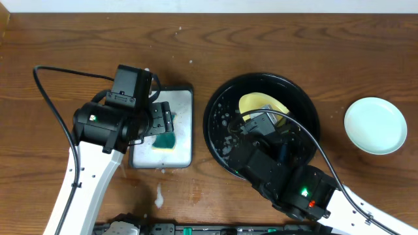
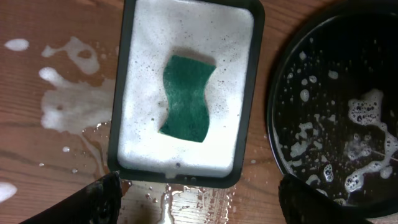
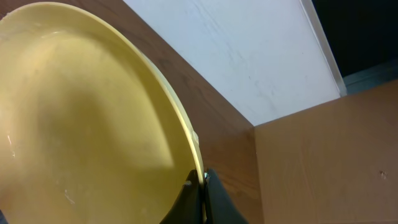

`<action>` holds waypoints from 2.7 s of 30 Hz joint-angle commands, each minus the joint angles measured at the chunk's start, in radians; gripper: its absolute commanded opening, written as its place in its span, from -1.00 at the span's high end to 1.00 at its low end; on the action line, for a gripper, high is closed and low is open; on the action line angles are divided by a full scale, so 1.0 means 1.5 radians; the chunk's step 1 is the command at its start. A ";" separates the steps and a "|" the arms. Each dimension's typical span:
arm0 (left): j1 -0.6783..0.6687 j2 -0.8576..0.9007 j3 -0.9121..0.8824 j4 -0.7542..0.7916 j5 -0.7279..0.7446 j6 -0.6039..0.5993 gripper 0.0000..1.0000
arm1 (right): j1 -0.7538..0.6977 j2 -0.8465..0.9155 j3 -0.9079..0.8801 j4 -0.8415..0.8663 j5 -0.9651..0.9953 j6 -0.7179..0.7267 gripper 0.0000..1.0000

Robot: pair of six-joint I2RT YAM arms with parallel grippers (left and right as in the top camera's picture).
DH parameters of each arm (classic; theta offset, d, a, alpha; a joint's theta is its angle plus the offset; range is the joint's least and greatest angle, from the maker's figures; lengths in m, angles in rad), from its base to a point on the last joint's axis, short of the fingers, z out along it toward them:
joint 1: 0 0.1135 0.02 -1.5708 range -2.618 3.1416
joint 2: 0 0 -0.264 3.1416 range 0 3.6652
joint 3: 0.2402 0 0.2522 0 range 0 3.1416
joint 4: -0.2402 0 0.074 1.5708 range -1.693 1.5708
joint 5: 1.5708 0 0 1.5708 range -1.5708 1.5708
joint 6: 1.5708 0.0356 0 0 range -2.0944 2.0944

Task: Clean dirty plates on tray and stack at the side
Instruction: 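Tilt the yellow plate upright with the right gripper, then carry the yellow plate right and stack it on the green plates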

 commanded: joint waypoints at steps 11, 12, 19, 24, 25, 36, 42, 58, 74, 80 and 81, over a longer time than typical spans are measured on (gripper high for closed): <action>0.001 0.003 0.003 -0.003 -0.001 0.000 -0.64 | 0.005 0.000 0.006 0.002 0.032 -0.009 0.98; 0.001 0.003 0.003 -0.003 -0.001 0.000 -0.63 | 0.005 0.000 0.006 0.002 0.035 -0.009 0.98; 0.001 0.003 0.003 -0.003 -0.001 0.000 -0.64 | 0.005 0.000 0.006 0.002 0.040 -0.011 0.98; 0.001 0.003 0.003 -0.003 -0.001 0.000 -0.64 | 0.005 0.000 0.006 0.002 0.048 -0.023 0.98; 0.001 0.003 0.003 -0.003 -0.001 0.000 -0.64 | 0.005 0.000 0.006 0.002 0.053 -0.023 0.98; 0.001 0.003 0.003 -0.003 -0.001 0.000 -0.64 | 0.005 0.000 0.006 0.002 0.074 -0.023 0.98; 0.001 0.003 0.003 -0.003 -0.001 0.000 -0.64 | 0.005 0.000 0.006 0.002 0.074 -0.023 0.98; 0.001 0.003 0.003 -0.003 -0.001 0.000 -0.64 | 0.005 0.000 0.006 0.002 0.073 -0.023 0.98; 0.001 0.003 0.003 -0.003 -0.001 0.000 -0.64 | -0.169 0.002 0.006 0.009 -0.221 0.105 0.98; 0.001 0.003 0.003 -0.003 -0.001 0.000 -0.64 | -0.422 -0.016 0.008 0.019 -0.581 0.090 0.98; 0.001 0.003 0.003 -0.003 -0.001 0.000 -0.64 | -0.477 -0.018 0.008 0.027 -0.627 0.089 0.98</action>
